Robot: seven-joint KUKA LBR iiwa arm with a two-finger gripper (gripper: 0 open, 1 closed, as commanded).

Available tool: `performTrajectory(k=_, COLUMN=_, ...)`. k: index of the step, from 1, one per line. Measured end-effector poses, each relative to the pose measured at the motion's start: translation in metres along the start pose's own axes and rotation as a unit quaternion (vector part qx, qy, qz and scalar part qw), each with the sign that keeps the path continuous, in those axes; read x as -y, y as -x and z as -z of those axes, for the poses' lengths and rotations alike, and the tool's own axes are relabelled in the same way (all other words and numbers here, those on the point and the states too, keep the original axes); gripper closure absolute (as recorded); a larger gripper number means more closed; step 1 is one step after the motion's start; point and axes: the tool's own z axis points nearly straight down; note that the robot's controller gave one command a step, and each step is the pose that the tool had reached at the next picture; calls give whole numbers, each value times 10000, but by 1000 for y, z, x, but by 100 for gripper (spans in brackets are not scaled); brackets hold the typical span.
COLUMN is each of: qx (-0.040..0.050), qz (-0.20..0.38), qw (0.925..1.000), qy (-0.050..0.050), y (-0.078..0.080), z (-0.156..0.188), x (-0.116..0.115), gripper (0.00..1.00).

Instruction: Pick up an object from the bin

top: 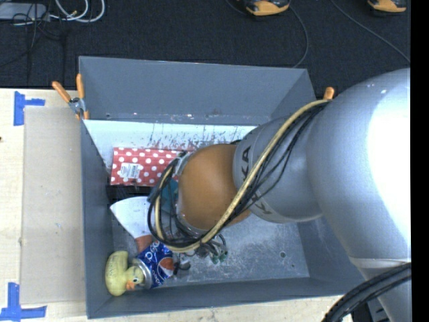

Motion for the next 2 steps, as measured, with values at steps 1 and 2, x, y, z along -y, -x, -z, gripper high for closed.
performTrajectory(k=1, qx=0, qz=-1, qw=10000, qy=0, y=0, z=0, x=0, gripper=100)
performTrajectory(k=2, qx=-14, qz=-2, qw=10000, qy=0, y=-1, z=3, x=0, gripper=100)
